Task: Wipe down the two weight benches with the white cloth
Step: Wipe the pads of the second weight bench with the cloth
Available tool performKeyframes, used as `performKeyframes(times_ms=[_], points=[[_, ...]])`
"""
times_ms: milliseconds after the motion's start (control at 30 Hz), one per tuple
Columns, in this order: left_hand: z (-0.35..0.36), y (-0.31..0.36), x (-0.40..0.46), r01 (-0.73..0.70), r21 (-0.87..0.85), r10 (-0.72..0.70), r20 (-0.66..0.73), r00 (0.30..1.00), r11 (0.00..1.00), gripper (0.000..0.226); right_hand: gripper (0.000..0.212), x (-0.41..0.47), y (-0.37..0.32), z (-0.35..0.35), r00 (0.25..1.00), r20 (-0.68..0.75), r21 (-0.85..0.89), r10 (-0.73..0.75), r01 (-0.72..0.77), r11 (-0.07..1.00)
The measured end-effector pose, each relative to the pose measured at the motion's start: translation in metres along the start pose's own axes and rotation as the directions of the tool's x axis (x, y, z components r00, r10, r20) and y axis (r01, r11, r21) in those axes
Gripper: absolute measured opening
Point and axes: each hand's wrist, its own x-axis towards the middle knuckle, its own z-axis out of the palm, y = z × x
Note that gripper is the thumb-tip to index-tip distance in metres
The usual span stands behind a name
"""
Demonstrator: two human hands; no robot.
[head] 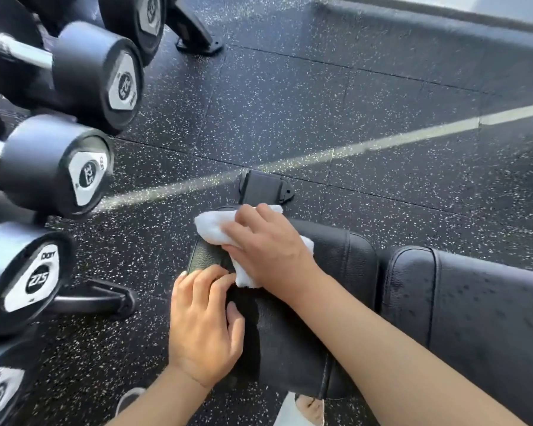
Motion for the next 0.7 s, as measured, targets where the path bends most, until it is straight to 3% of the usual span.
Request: performKeyframes(times_ms=[67,167,300,333,400,500,600,700], points=[[-0.002,-0.001,0.0,-0.004,-0.015,0.004,0.009,1.0,1.0,0.044,0.015,-0.021,0.022,-0.015,1.0,-0.025,-0.046,0.01,-0.011,0.999],[-0.001,-0.001,-0.001,0.01,-0.02,-0.01,-0.004,1.0,1.0,0.042,0.019,-0.056,0.048,-0.037,0.987,-0.035,-0.078,0.159,-0.161,0.984],[-0.002,-0.001,0.001,-0.002,-0.036,0.001,-0.03,1.0,0.999,0.039,0.02,-0.068,0.039,-0.042,0.967,-0.062,-0.115,0.248,-0.254,0.96],[-0.002,0.0,0.0,0.0,-0.037,-0.001,-0.027,1.0,0.999,0.04,0.016,-0.065,0.029,-0.035,0.976,-0.052,-0.122,0.211,-0.216,0.969],[-0.001,0.001,-0.003,0.019,-0.075,-0.021,-0.029,0.999,0.997,0.041,0.007,-0.057,0.007,-0.012,1.0,0.0,-0.148,0.003,-0.003,0.989],[-0.002,0.0,-0.001,0.049,-0.128,-0.053,-0.028,0.998,0.991,0.041,0.014,-0.032,-0.008,0.007,0.977,0.114,-0.097,-0.183,0.194,0.976],[-0.004,-0.002,-0.002,0.053,-0.115,-0.053,-0.002,0.999,0.992,0.043,0.021,-0.012,0.002,0.001,0.968,0.128,-0.076,-0.216,0.226,0.971],[-0.009,0.0,-0.001,0.03,-0.122,-0.03,0.004,1.0,0.992,0.042,0.026,0.008,0.006,-0.008,0.982,0.158,-0.125,-0.102,0.123,0.985]])
